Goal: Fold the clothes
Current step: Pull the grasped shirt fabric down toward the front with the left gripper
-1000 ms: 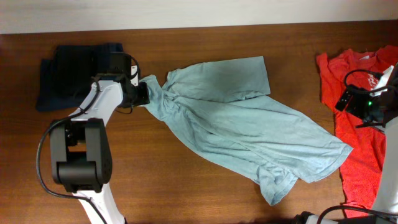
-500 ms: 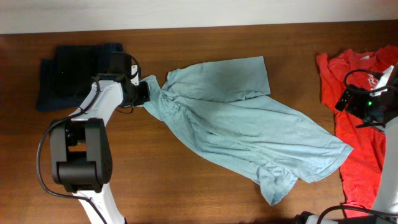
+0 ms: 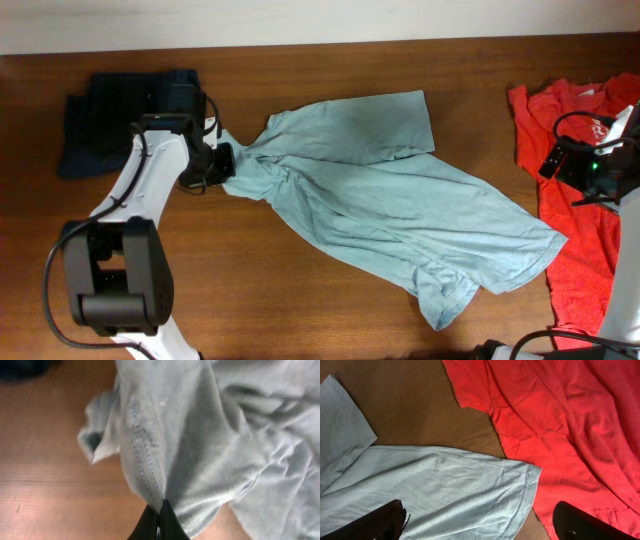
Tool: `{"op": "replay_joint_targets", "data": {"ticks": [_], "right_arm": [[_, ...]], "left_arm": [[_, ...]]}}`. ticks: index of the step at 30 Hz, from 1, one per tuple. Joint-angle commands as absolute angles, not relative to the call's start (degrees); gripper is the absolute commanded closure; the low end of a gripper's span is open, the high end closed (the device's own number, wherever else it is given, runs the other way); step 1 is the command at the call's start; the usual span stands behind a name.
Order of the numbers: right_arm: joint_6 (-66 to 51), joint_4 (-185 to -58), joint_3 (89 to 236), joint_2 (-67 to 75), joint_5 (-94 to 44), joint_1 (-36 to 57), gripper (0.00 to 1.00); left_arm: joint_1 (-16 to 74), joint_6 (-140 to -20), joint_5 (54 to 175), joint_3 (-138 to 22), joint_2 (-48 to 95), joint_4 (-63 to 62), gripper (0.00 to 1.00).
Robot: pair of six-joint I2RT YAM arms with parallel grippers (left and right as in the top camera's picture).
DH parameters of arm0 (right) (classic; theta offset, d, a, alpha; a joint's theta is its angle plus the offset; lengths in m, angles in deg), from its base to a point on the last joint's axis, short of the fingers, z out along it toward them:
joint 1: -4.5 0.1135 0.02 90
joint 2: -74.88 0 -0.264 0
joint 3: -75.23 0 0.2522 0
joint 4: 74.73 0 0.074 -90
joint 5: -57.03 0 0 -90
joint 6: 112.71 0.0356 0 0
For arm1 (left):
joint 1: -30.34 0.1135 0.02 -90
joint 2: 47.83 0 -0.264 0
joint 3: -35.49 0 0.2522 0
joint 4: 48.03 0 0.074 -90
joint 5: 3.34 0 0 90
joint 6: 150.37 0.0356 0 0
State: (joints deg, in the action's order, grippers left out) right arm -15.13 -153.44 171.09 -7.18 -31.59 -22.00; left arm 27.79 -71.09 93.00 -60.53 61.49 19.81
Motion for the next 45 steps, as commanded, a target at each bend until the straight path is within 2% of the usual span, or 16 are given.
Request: {"op": "replay_joint_targets", "data": {"ticks": [1, 9, 27, 28, 29, 37, 41, 45], "right_arm": [[-14.7, -153.46, 171.7, -6.86, -32.11, -22.15, 0.01], [-14.7, -153.46, 171.7, -6.86, -32.11, -22.15, 0.01], [-14.7, -153.46, 171.7, -6.86, -32.11, -22.15, 0.01], [-14.7, -153.46, 171.7, -6.86, -32.11, -22.15, 0.01], [-14.7, -153.46, 171.7, -6.86, -32.11, -22.15, 0.01], [-14.7, -153.46, 171.7, -6.86, -32.11, -22.15, 0.01], [-14.7, -153.46, 171.7, -6.86, -32.11, -22.15, 0.01], [-14.7, -153.46, 171.7, -6.86, -32.11, -22.15, 0.01]], "left_arm": [[27.9, -76.03, 87.98, -60.57, 60.26, 25.23, 1.0], [27.88, -88.01, 82.73, -59.52, 60.26, 37.06, 1.0], [27.9, -89.28, 82.89, -45.69, 60.24, 39.13, 0.99], [27.9, -89.26, 82.73, -45.6, 60.24, 39.55, 0.98], [27.9, -89.26, 82.73, -45.58, 60.24, 39.94, 0.92], [28.05, -89.04, 81.29, -45.58, 60.24, 44.18, 0.89], [28.42, -89.04, 80.74, -45.6, 60.24, 45.25, 0.8], [29.19, -89.02, 80.72, -45.71, 60.18, 47.62, 0.75]]}}
